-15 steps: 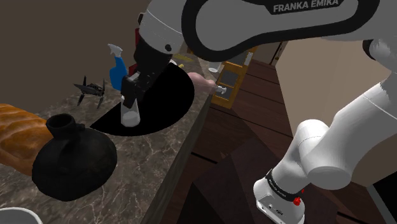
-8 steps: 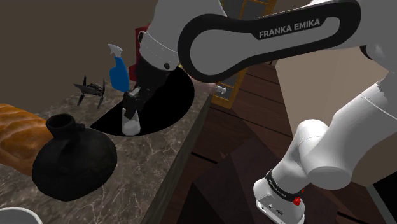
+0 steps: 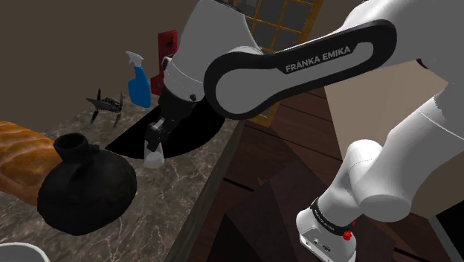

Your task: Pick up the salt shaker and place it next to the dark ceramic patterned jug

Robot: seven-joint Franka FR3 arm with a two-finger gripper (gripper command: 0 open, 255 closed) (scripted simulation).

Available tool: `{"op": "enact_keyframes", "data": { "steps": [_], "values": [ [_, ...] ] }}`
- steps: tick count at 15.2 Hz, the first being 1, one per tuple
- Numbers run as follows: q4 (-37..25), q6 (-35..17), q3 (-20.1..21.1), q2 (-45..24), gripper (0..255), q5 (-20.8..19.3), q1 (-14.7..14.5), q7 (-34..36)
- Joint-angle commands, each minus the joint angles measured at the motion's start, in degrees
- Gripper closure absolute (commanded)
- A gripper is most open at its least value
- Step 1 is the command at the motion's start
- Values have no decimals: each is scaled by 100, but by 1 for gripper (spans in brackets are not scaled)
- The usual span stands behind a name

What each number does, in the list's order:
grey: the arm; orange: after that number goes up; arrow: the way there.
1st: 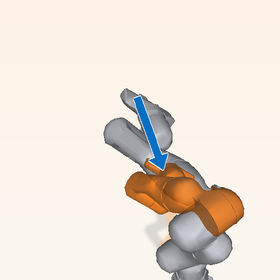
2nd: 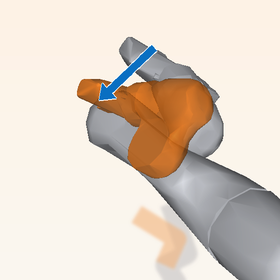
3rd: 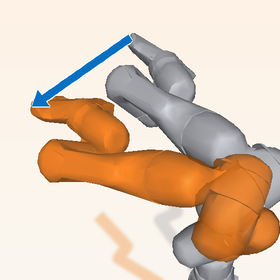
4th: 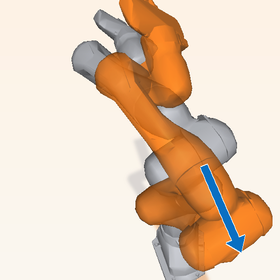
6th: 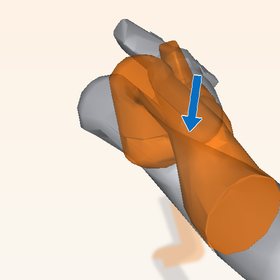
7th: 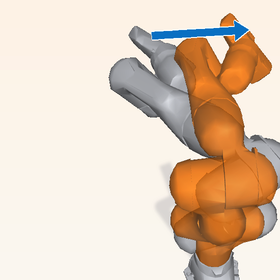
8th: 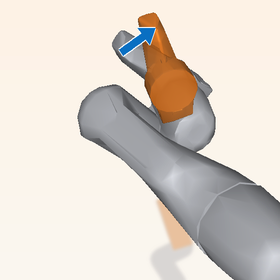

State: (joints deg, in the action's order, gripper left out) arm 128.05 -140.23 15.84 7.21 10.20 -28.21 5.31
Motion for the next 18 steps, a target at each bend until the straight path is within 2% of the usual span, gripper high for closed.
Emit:
{"op": "enact_keyframes", "data": {
  "steps": [1, 18],
  "values": [
    [99, -157, 13, -53, 255, 3, -8, -2],
    [683, -1503, 71, -830, 255, -70, -37, -39]
  ]
}}
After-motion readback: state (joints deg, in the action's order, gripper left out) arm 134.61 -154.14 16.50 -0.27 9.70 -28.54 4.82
